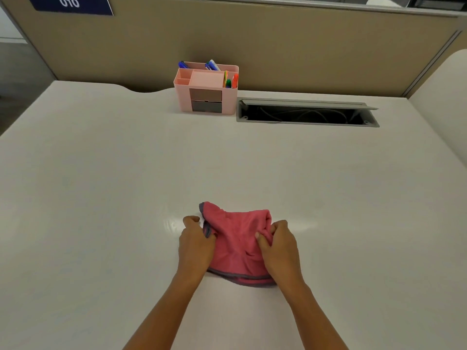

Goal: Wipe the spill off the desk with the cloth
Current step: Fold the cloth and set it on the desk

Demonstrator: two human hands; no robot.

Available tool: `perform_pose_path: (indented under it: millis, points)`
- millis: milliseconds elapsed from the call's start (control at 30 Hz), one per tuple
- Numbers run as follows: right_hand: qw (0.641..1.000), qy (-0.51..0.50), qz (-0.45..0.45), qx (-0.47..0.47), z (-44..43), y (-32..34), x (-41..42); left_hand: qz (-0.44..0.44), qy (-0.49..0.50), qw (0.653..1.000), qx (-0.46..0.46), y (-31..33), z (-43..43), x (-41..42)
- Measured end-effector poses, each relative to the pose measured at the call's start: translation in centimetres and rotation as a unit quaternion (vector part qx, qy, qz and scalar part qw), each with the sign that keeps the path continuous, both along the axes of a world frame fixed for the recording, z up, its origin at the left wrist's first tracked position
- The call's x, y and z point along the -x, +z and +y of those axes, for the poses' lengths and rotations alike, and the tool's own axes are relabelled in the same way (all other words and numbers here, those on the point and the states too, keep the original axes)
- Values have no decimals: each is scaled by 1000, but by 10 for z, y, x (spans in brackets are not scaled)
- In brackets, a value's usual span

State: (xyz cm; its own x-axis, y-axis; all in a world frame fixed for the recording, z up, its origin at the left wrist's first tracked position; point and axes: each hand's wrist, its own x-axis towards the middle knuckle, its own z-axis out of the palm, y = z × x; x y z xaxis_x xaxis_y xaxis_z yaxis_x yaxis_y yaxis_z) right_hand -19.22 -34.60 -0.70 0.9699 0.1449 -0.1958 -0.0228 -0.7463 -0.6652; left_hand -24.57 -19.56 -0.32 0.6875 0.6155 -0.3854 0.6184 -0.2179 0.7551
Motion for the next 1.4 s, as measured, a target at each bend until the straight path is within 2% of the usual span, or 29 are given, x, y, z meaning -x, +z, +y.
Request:
perform_pose_path:
  millis: [133,300,533,633,833,1100,1233,1400]
  points:
    - [995,-23,-21,-90,-6,-2,-1,-37,-12,999,21,1,4,2]
    - [981,-38,-10,-192,-18,-8,-9,-33,-41,998,44,3,9,3]
    - [963,-11,-28,-268,-34,-4,-22,-81,-19,973,216,12,17,6]
    - [960,1,-27,-278,-37,-3,-28,-102,-24,959,263,13,20,5]
    - [959,47,-21,-278,-44,-2,-39,-140,-92,969,182,11,16,4]
    - [955,92,43,-279,-56,-5,-46,-128,-124,969,173,10,17,0]
    - [952,98,46,-287,-61,-5,-50,-143,-142,967,156,9,16,-6]
    - [954,93,35,-283,-68,-4,-60,-169,-185,952,177,5,13,-15]
